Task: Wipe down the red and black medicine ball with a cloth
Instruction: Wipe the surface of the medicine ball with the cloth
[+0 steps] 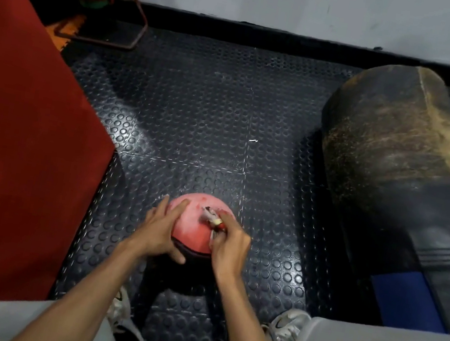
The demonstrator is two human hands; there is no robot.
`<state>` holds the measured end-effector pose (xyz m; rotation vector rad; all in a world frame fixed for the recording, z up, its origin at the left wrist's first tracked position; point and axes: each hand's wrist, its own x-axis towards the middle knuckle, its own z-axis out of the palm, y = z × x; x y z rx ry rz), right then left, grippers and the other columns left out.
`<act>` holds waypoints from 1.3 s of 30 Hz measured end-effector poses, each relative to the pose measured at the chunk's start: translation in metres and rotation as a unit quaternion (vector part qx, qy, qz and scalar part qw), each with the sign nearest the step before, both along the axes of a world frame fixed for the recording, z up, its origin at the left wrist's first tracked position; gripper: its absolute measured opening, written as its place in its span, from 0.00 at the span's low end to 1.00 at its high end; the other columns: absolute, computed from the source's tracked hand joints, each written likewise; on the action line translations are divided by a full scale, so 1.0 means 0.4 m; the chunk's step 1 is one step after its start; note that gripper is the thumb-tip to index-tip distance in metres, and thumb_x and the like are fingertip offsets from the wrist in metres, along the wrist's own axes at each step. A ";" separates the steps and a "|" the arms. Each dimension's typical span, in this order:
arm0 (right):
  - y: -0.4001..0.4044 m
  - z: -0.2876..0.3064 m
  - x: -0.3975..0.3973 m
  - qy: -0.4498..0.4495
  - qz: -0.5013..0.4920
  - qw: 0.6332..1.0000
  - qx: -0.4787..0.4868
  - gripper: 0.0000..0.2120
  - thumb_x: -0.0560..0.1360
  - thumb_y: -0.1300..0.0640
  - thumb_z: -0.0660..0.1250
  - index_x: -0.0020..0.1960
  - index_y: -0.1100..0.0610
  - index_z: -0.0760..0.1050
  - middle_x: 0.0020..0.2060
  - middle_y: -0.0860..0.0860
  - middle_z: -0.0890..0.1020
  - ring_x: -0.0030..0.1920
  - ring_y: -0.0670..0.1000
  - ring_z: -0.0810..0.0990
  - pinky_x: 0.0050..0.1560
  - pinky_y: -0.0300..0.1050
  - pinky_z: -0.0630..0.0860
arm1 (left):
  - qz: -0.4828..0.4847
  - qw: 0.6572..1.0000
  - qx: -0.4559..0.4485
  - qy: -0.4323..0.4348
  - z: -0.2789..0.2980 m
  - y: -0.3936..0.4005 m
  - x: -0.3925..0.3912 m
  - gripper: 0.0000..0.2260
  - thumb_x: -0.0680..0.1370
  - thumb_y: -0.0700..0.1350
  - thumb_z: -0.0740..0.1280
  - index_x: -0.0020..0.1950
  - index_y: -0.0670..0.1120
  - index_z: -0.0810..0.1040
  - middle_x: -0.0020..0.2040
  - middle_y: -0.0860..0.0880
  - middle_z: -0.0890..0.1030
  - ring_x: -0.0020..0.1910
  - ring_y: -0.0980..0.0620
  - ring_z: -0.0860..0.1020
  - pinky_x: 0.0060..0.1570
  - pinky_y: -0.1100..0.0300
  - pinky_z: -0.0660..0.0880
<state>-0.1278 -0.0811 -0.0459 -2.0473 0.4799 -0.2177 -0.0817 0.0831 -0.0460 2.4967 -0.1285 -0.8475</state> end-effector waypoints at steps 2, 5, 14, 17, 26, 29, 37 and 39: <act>-0.005 -0.027 0.028 0.033 -0.038 0.998 0.024 0.27 0.69 0.73 0.60 0.61 0.52 0.82 0.55 0.50 0.85 0.53 0.49 0.83 0.61 0.46 0.77 | 0.043 0.999 -0.007 0.002 0.020 -0.039 -0.020 0.59 0.63 0.48 0.80 0.80 0.60 0.40 0.79 0.45 0.35 0.78 0.37 0.41 0.76 0.41 0.50; 0.034 -0.013 0.004 0.009 -0.055 0.998 0.025 0.30 0.69 0.75 0.58 0.62 0.52 0.81 0.59 0.48 0.82 0.59 0.51 0.81 0.66 0.42 0.73 | 0.072 0.997 0.006 0.016 0.018 -0.093 -0.033 0.61 0.64 0.61 0.78 0.77 0.60 0.32 0.76 0.45 0.26 0.75 0.33 0.32 0.74 0.34 0.45; -0.004 -0.033 0.076 0.041 -0.065 0.994 0.082 0.27 0.70 0.74 0.58 0.62 0.54 0.81 0.55 0.54 0.84 0.53 0.52 0.83 0.51 0.20 0.68 | 0.023 0.999 0.033 -0.014 -0.009 -0.050 0.007 0.70 0.54 0.64 0.82 0.76 0.60 0.29 0.77 0.46 0.30 0.76 0.33 0.36 0.73 0.32 0.51; 0.076 -0.028 0.027 -0.007 -0.051 0.998 0.047 0.28 0.70 0.73 0.59 0.61 0.50 0.81 0.57 0.53 0.84 0.56 0.54 0.83 0.59 0.38 0.76 | 0.040 0.999 0.009 -0.012 -0.019 -0.031 0.014 0.69 0.55 0.64 0.81 0.77 0.59 0.31 0.78 0.45 0.32 0.77 0.34 0.37 0.73 0.33 0.51; 0.024 0.011 0.060 0.043 -0.030 0.995 0.084 0.17 0.74 0.71 0.64 0.55 0.56 0.84 0.49 0.54 0.86 0.46 0.46 0.83 0.50 0.39 0.80 | -0.001 1.000 0.017 -0.026 -0.016 -0.007 -0.012 0.69 0.55 0.60 0.83 0.77 0.60 0.32 0.77 0.49 0.30 0.77 0.36 0.36 0.73 0.33 0.52; 0.061 -0.018 -0.054 -0.010 -0.017 0.993 0.115 0.25 0.70 0.76 0.63 0.57 0.52 0.83 0.52 0.52 0.85 0.49 0.49 0.84 0.50 0.46 0.82 | -0.070 0.997 0.022 -0.028 -0.015 0.030 0.008 0.70 0.54 0.59 0.83 0.77 0.62 0.32 0.78 0.51 0.31 0.77 0.38 0.35 0.73 0.32 0.53; 0.080 -0.018 -0.038 0.042 -0.089 0.993 0.070 0.23 0.74 0.71 0.62 0.62 0.52 0.81 0.53 0.47 0.83 0.51 0.48 0.79 0.52 0.34 0.70 | -0.122 0.991 0.047 -0.013 -0.001 0.050 0.041 0.71 0.52 0.55 0.85 0.77 0.62 0.34 0.78 0.52 0.30 0.78 0.39 0.37 0.74 0.34 0.51; 0.097 -0.038 -0.057 0.001 -0.048 0.997 0.061 0.28 0.70 0.73 0.61 0.64 0.50 0.80 0.58 0.47 0.83 0.57 0.48 0.80 0.62 0.42 0.74 | -0.096 0.993 0.075 0.008 0.007 0.057 0.056 0.70 0.54 0.48 0.85 0.77 0.63 0.35 0.79 0.49 0.32 0.78 0.34 0.43 0.74 0.36 0.54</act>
